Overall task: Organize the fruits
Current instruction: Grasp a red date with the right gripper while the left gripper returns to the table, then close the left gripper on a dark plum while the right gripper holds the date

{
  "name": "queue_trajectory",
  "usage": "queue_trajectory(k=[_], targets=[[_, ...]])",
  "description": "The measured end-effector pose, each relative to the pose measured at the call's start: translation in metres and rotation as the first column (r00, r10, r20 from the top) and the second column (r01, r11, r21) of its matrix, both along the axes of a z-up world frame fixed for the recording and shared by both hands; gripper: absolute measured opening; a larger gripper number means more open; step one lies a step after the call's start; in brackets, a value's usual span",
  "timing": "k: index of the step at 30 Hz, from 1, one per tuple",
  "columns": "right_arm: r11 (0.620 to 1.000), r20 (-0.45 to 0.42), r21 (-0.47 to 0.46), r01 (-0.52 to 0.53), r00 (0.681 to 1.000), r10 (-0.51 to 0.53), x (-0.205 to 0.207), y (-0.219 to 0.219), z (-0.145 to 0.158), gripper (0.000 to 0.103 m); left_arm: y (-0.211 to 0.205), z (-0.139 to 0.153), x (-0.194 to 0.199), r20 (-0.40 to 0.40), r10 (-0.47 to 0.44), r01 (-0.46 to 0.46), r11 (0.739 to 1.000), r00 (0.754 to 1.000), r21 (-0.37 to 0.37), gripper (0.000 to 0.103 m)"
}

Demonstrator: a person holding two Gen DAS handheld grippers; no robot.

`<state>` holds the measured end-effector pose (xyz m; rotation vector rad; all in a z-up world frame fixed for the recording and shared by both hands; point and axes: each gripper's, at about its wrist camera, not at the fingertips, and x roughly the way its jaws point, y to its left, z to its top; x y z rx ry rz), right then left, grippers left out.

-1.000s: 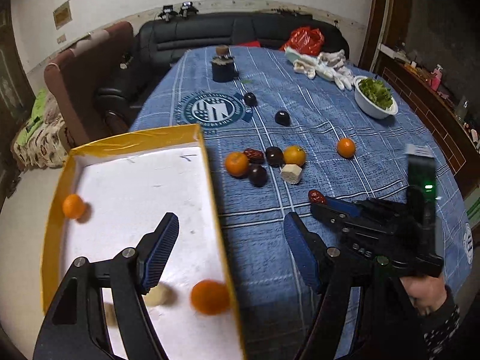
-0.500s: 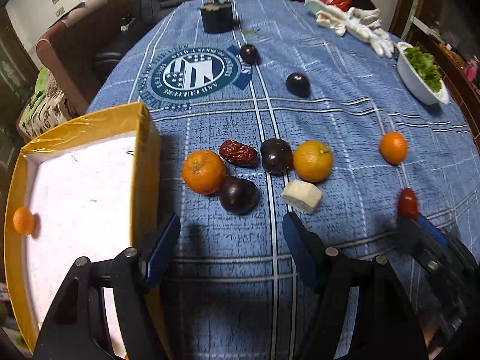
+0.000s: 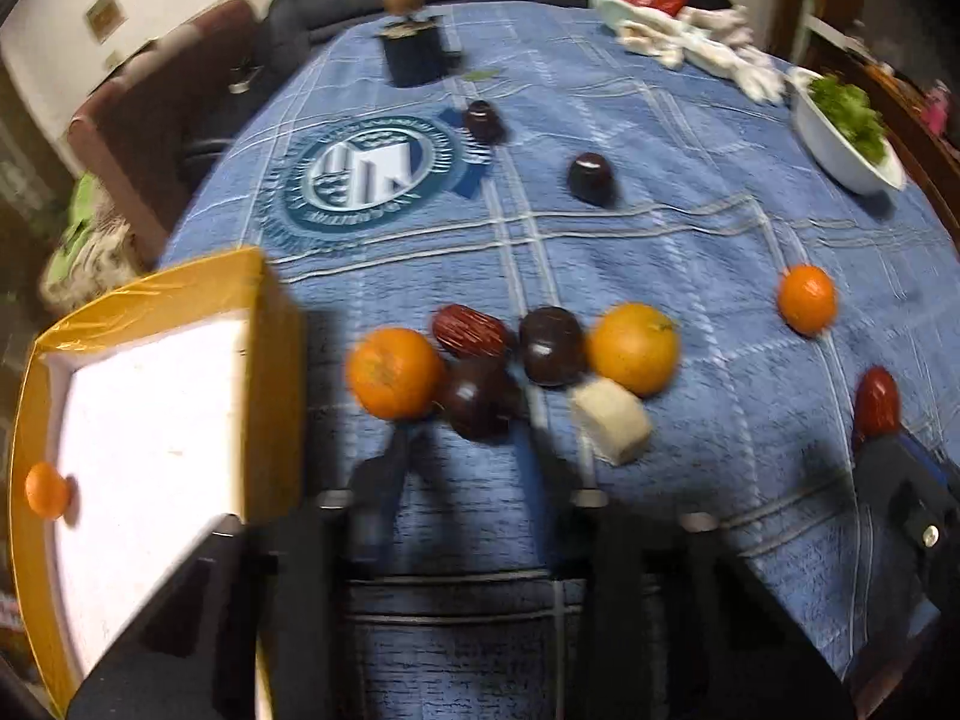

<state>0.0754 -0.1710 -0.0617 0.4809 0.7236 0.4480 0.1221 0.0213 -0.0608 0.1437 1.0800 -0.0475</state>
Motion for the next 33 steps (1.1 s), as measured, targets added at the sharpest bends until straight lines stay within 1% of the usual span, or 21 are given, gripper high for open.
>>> queue_trajectory(k=[1,4,7,9,11,12,13,14,17,19,24,26,28,31,33], targets=[[1.000,0.004,-0.007,0.001,1.000,-0.001,-0.001,0.001,0.001,0.018,0.000,0.000,0.000,0.006,0.001,-0.001,1.000,1.000,-0.016,0.015],[1.000,0.008,-0.024,0.006,1.000,-0.006,-0.001,0.002,0.000,0.018,0.000,0.000,0.001,0.006,-0.001,0.001,1.000,1.000,-0.029,0.015],[1.000,0.006,-0.029,0.011,1.000,-0.011,0.000,0.002,-0.001,0.018,0.002,0.001,0.000,-0.009,0.005,-0.005,0.999,1.000,-0.038,0.015],[1.000,0.005,-0.030,0.010,1.000,-0.010,-0.001,0.002,-0.001,0.018,0.001,0.000,0.000,-0.015,0.008,-0.009,0.999,1.000,-0.041,0.018],[0.999,0.009,-0.032,0.009,1.000,-0.008,-0.001,0.002,0.000,0.018,0.001,0.001,0.003,-0.014,0.028,-0.028,0.999,1.000,-0.022,0.029],[1.000,0.011,-0.030,0.008,1.000,-0.007,-0.001,0.002,0.000,0.018,0.001,0.001,0.003,-0.014,0.034,-0.035,0.999,0.999,-0.015,0.043],[1.000,0.012,-0.029,0.007,1.000,-0.007,-0.001,0.002,0.001,0.018,0.001,0.001,0.005,-0.017,0.030,-0.031,0.999,0.999,-0.023,0.049],[1.000,0.012,-0.027,0.009,1.000,-0.008,-0.001,0.002,0.001,0.018,-0.001,0.000,0.007,-0.022,0.031,-0.032,0.999,0.999,-0.023,0.050],[1.000,0.006,-0.020,0.008,1.000,-0.007,0.000,0.001,0.000,0.018,-0.005,-0.001,0.014,-0.013,0.046,-0.046,0.999,0.999,-0.001,0.057],[1.000,0.006,-0.021,0.007,1.000,-0.007,0.000,0.002,0.000,0.018,-0.006,0.000,0.016,-0.002,0.050,-0.050,0.999,0.999,-0.006,0.061],[1.000,0.005,-0.019,0.007,1.000,-0.007,0.001,0.001,0.000,0.018,-0.003,0.004,0.018,0.047,0.059,-0.057,0.998,0.997,-0.032,0.060],[1.000,0.004,-0.023,0.007,1.000,-0.007,0.001,0.002,0.000,0.018,-0.003,0.006,0.017,0.066,0.052,-0.051,0.998,0.996,-0.022,0.054],[1.000,0.002,-0.024,0.008,1.000,-0.008,0.000,0.002,-0.001,0.018,-0.004,0.008,0.015,0.083,0.044,-0.043,0.999,0.996,-0.008,0.040],[1.000,0.000,-0.028,0.012,1.000,-0.012,0.001,0.002,-0.002,0.018,-0.005,0.009,0.012,0.103,0.023,-0.023,1.000,0.994,0.002,0.036],[0.999,-0.003,-0.030,0.012,1.000,-0.012,0.001,0.002,-0.002,0.018,-0.003,0.010,0.011,0.108,0.024,-0.023,1.000,0.994,-0.013,0.033]])
